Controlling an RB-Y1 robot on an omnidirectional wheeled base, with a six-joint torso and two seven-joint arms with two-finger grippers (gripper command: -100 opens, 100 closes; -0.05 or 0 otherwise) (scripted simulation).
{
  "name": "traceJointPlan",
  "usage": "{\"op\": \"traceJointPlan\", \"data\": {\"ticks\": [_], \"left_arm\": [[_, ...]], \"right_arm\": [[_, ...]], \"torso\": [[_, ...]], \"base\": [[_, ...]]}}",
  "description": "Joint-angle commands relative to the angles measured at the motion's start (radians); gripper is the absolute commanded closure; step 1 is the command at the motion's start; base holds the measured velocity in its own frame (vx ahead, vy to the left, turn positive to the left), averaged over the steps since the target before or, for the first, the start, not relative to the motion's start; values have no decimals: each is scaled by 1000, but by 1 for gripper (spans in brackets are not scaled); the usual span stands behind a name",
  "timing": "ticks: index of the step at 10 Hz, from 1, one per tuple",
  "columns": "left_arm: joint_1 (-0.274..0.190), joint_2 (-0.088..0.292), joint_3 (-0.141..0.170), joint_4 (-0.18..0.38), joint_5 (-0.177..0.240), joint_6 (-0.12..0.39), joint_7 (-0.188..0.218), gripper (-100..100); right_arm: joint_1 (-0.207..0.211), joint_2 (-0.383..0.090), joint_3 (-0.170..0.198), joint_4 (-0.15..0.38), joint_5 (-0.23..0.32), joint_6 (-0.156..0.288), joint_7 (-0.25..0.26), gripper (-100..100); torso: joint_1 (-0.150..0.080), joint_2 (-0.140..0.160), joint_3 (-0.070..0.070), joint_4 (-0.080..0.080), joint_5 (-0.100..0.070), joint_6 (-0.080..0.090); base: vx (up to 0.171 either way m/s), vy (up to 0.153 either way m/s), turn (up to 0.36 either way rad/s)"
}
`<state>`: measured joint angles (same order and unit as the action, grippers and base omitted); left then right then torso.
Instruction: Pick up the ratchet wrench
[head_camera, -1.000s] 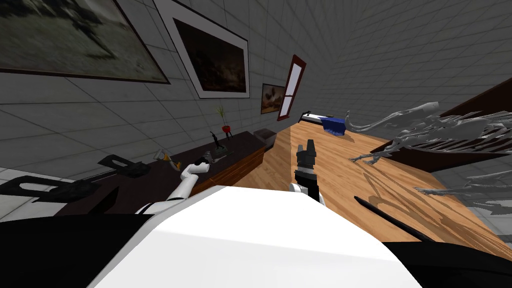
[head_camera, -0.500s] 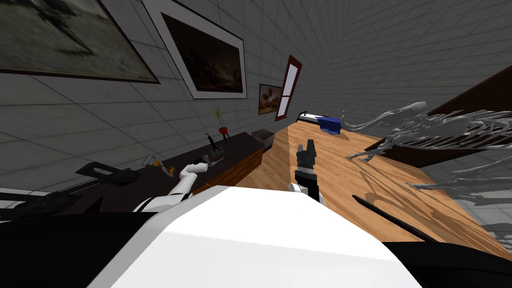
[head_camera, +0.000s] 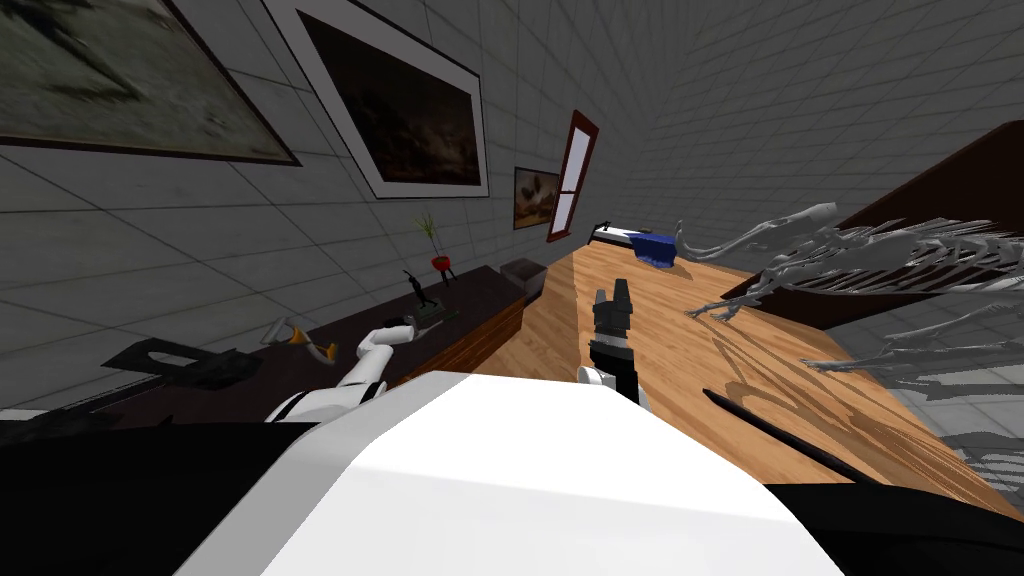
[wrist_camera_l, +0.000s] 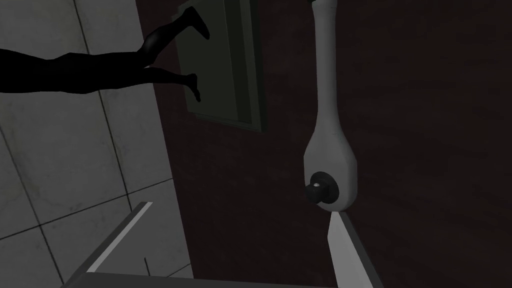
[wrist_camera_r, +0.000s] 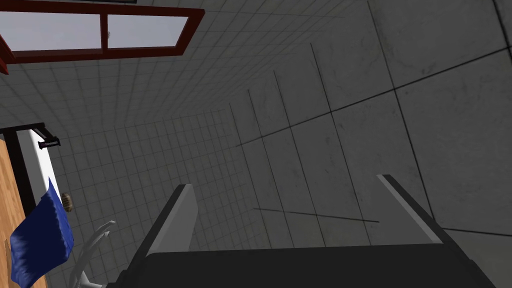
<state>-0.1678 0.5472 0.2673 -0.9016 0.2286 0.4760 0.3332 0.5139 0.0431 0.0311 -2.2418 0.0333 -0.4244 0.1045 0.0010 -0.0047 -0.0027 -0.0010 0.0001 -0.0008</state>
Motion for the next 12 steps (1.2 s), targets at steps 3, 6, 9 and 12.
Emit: {"op": "traceJointPlan", "data": {"ticks": [3,6,9,12], "left_arm": [[-37,8,7,88,23,37,-4,-100],[-77,18,21,173,62,116,-8,-100],[-109,23,33,249,97,180,-13,-100],[-122,23,38,300,113,217,-16,-100]], "right_arm": [[0,0,0,0,0,0,0,0],[0,0,0,0,0,0,0,0],[0,0,0,0,0,0,0,0],[0,0,0,0,0,0,0,0]], "torso": [[0,1,1,0,0,0],[1,0,0,0,0,0],[1,-1,-1,0,0,0],[1,2,1,0,0,0]], "base": [[52,12,-47],[84,24,-67],[105,29,-75],[56,29,-34]]}}
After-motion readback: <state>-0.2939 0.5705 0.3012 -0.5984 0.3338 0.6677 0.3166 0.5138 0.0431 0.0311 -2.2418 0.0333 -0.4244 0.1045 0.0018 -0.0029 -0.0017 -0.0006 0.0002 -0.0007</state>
